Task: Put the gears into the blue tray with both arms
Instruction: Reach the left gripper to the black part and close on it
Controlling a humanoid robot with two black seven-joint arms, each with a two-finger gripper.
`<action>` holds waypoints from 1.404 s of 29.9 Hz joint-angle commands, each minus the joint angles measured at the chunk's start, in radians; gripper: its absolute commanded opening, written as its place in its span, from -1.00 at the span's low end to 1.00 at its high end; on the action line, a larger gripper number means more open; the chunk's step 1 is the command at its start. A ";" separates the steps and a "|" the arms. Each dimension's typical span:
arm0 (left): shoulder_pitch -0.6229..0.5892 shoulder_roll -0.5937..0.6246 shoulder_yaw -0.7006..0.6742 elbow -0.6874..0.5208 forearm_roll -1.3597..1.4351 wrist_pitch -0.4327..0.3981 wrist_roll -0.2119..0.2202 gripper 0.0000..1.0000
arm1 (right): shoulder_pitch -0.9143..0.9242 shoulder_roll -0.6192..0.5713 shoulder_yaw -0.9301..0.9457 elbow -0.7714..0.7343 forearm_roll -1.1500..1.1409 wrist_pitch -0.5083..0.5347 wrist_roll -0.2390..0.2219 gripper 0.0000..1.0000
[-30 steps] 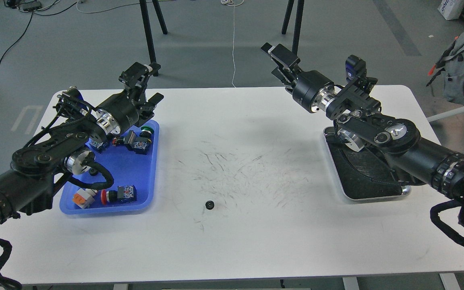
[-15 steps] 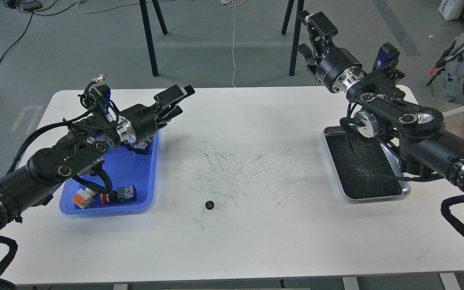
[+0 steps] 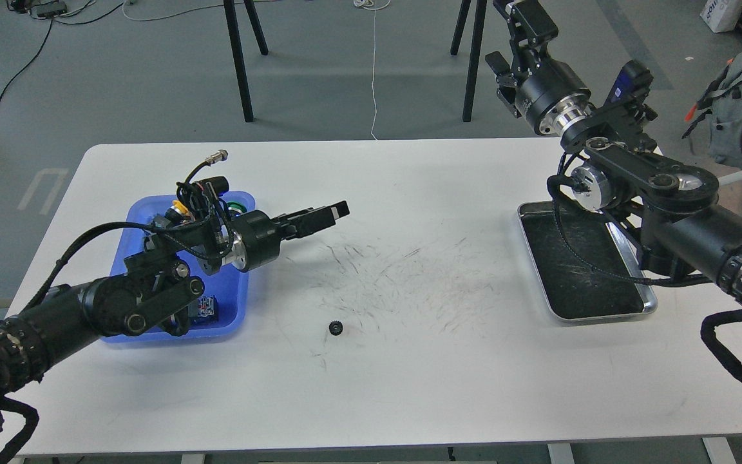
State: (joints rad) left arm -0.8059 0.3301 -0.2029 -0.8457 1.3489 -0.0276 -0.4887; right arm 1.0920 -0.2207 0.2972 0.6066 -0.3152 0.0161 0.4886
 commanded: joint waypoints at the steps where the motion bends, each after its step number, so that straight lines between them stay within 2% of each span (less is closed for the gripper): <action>1: 0.001 0.007 0.013 -0.018 0.070 0.031 0.000 0.99 | -0.001 -0.022 0.019 0.004 0.004 -0.002 0.000 0.95; 10: 0.007 0.035 0.017 -0.087 0.219 0.063 0.000 0.99 | -0.001 -0.072 0.019 0.015 0.059 0.001 0.000 0.95; 15: 0.014 0.063 0.066 -0.145 0.275 0.092 0.000 0.99 | -0.004 -0.078 0.020 0.015 0.059 0.001 0.000 0.95; 28: 0.016 0.089 0.079 -0.150 0.398 0.129 0.000 0.99 | -0.006 -0.078 0.014 0.027 0.059 0.001 0.000 0.95; 34: 0.014 0.101 0.174 -0.165 0.516 0.170 0.000 0.99 | 0.000 -0.078 0.011 0.025 0.059 0.001 0.000 0.95; 42: 0.010 0.101 0.209 -0.168 0.561 0.189 0.000 0.95 | 0.000 -0.078 0.008 0.025 0.059 0.001 0.000 0.95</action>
State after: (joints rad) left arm -0.7927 0.4323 -0.0006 -1.0136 1.9061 0.1583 -0.4888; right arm 1.0942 -0.2987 0.3066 0.6320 -0.2562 0.0170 0.4887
